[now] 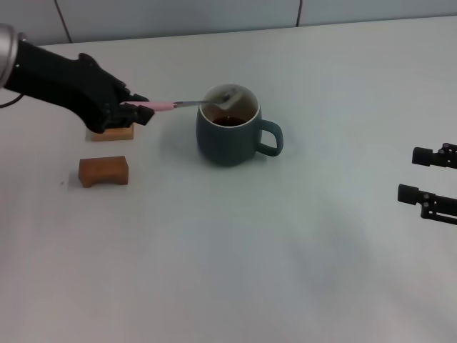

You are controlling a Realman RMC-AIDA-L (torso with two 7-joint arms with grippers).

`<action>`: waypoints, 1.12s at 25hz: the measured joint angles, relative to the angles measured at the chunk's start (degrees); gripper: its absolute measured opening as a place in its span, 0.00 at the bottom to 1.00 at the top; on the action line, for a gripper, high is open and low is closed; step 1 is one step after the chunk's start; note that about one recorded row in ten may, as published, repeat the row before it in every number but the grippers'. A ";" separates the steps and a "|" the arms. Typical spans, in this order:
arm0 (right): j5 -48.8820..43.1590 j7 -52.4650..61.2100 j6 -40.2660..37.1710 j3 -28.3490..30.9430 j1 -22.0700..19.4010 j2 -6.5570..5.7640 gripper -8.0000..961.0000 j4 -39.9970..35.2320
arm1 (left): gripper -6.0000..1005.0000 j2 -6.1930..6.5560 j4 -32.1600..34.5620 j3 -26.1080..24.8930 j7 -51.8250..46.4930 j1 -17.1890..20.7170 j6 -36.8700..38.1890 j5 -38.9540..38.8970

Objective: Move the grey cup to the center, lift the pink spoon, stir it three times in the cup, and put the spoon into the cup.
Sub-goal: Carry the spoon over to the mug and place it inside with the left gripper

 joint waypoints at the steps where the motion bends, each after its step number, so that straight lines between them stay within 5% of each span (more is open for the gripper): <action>1: -0.01 0.05 0.00 -0.04 0.02 0.00 0.71 -0.01 | 0.14 0.00 0.00 0.00 0.00 0.00 0.00 0.00; 13: -0.02 -0.12 -0.01 -0.09 0.07 0.00 0.71 0.29 | 0.15 -0.21 1.33 5.13 -1.29 -8.42 -0.45 7.64; 28: -0.02 -0.21 -0.28 -0.18 0.23 0.09 0.71 0.00 | 0.15 -0.41 1.29 8.45 0.28 -12.20 -2.22 15.30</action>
